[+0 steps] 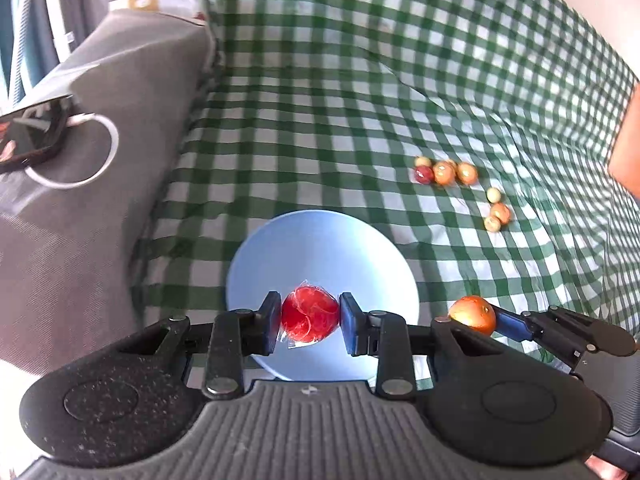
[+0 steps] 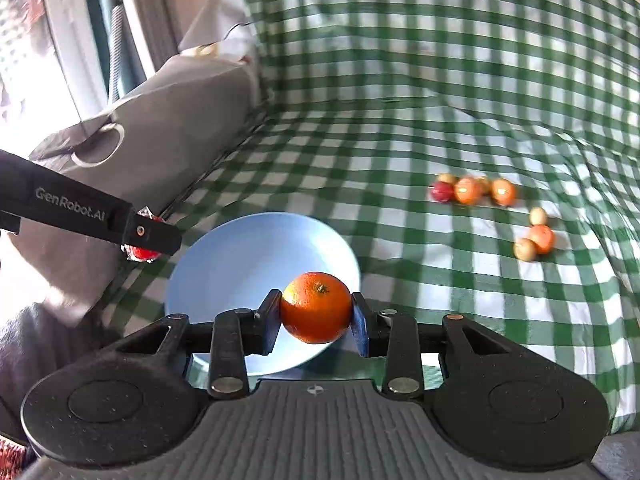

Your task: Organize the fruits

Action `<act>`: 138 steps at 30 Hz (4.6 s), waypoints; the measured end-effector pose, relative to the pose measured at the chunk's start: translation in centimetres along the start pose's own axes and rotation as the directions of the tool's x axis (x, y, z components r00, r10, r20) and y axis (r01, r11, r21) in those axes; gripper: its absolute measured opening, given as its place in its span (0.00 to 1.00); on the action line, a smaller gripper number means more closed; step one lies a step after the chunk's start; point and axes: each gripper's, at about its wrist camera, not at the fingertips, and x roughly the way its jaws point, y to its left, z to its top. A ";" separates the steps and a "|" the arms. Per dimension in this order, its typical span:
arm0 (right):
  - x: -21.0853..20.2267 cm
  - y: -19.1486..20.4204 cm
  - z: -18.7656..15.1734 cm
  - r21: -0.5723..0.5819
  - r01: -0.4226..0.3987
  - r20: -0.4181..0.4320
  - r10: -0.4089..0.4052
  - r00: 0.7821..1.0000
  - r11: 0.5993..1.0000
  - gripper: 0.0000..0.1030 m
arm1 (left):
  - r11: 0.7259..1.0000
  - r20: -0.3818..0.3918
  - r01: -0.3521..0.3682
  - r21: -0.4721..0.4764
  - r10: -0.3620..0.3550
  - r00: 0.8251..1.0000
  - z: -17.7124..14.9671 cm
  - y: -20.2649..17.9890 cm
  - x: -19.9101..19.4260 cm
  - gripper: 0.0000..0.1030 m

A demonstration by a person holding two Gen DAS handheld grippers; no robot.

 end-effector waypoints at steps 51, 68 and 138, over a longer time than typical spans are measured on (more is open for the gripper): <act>0.5 2.8 -0.5 -0.035 0.044 -0.160 -0.050 0.986 0.998 0.91 | 0.996 -0.078 -0.078 -0.033 0.075 0.994 -2.0 2.9 1.2 1.00; -6.1 5.3 -1.3 -0.052 0.062 -0.028 -0.064 0.998 0.997 0.97 | 0.996 0.039 -0.086 -0.003 0.086 0.996 -4.4 1.3 -4.8 1.00; 1.9 -13.4 -1.1 0.254 0.328 -0.031 -0.331 0.943 0.910 0.99 | 0.988 -0.097 -0.015 0.154 0.030 0.995 6.4 -10.4 9.1 1.00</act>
